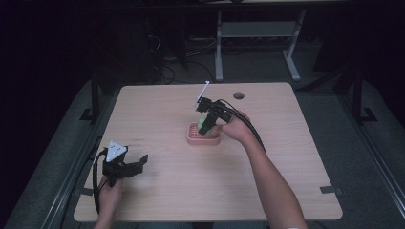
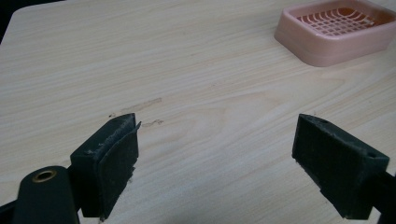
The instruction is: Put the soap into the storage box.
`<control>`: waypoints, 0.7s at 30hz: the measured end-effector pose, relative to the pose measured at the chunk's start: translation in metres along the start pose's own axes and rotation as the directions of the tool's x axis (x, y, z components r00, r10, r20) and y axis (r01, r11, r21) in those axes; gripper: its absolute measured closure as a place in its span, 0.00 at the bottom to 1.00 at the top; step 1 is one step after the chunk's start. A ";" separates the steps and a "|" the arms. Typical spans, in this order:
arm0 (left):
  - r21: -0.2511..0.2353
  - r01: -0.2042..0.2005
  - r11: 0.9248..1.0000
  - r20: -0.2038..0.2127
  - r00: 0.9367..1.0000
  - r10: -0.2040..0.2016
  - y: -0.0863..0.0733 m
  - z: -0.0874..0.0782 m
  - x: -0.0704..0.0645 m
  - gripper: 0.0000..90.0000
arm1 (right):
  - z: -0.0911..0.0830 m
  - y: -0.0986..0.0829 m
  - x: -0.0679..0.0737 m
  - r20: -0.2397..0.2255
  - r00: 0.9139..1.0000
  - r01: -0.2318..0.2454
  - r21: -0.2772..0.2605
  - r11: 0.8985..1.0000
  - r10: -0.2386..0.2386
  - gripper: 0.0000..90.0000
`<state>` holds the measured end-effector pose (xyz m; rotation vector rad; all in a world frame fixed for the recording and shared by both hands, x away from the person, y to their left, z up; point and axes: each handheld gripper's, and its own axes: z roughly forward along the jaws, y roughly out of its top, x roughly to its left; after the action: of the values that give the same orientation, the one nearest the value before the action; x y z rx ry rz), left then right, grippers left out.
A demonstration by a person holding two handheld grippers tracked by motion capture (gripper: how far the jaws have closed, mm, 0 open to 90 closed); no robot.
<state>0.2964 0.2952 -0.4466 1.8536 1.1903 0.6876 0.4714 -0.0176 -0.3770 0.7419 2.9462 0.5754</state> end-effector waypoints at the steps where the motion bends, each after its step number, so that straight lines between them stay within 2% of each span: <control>1: 0.000 0.000 1.000 -0.001 1.000 0.000 0.000 0.000 0.000 0.16 | 0.001 0.001 0.000 0.001 1.000 -0.001 0.004 1.000 0.001 0.28; 10: -0.002 0.000 1.000 0.000 1.000 0.000 0.000 0.000 0.001 0.16 | 0.018 0.008 -0.008 0.002 1.000 -0.025 0.030 0.999 0.025 0.28; 21: -0.003 0.005 1.000 0.002 1.000 -0.005 0.000 0.001 0.000 0.16 | 0.028 0.009 -0.013 0.006 0.998 -0.055 0.038 0.998 0.055 0.28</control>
<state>0.2971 0.2951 -0.4469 1.8477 1.1922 0.6841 0.4909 -0.0064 -0.3998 0.8295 2.9483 0.5216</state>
